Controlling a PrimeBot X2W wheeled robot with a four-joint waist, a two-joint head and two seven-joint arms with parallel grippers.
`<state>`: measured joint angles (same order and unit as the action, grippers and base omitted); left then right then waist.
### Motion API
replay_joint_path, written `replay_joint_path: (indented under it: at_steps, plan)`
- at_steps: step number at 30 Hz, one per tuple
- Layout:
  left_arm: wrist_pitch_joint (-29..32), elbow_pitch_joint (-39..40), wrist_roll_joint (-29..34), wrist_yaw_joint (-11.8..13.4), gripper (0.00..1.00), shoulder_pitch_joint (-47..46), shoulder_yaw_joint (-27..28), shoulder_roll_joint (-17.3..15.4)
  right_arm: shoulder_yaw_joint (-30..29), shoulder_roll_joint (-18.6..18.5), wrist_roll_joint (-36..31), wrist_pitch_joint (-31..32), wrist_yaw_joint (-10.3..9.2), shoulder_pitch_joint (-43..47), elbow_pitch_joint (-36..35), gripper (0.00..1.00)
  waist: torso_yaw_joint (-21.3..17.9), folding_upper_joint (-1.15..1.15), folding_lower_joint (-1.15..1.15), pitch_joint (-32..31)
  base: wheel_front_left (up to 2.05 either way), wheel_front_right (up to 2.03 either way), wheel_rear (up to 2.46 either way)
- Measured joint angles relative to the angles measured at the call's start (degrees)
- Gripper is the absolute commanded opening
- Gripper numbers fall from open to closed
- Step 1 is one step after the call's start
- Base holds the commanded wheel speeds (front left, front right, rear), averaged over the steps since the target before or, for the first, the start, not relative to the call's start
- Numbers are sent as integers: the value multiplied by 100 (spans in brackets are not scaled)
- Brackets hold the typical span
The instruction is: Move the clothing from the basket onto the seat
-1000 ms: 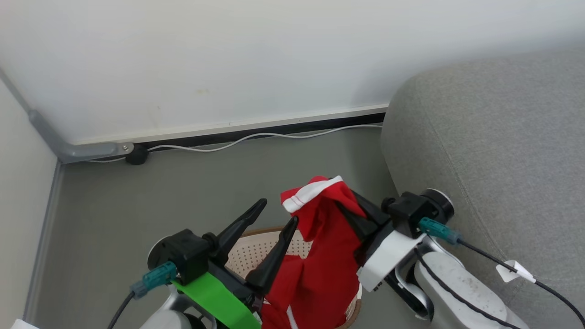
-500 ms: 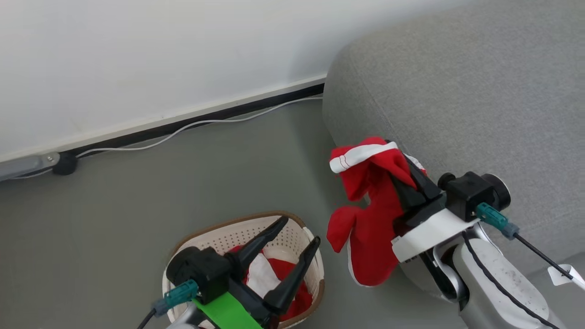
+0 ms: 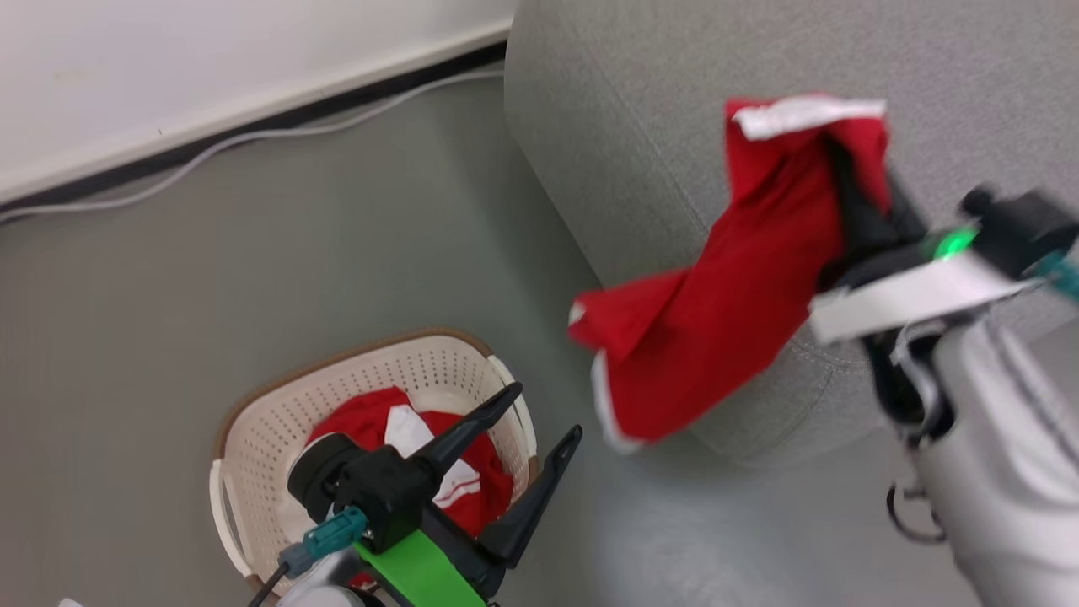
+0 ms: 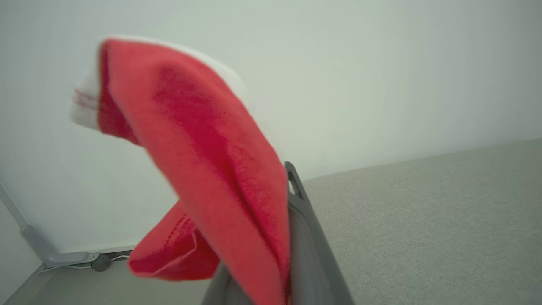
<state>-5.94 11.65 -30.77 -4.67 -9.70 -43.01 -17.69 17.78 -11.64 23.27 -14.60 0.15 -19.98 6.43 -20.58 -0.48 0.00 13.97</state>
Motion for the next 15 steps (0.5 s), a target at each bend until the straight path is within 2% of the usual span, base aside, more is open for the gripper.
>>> replay_joint_path:
  at_steps: [3, 9, 12, 15]
  plan:
    - [136, 43, 40, 0, 100, -12, -59, -73, -477, -55, 283, 56, 15, -599, 30, 0, 5, 0, 0, 274, 0, 0, 0]
    - [325, 198, 81, 18, 100, -65, -86, -203, -1407, -423, 666, 363, -140, -1974, 235, 0, 159, 0, 0, 780, 0, 0, 0]
    - [419, 335, 83, 58, 100, -65, -77, -272, -1981, -594, 979, 465, -349, -2495, 416, 0, 293, 0, 0, 1011, 0, 0, 0]
    - [526, 417, 309, 66, 100, -71, -79, -489, -2596, -864, 1323, 565, -491, -2948, 617, 0, 452, 0, 0, 1234, 0, 0, 0]
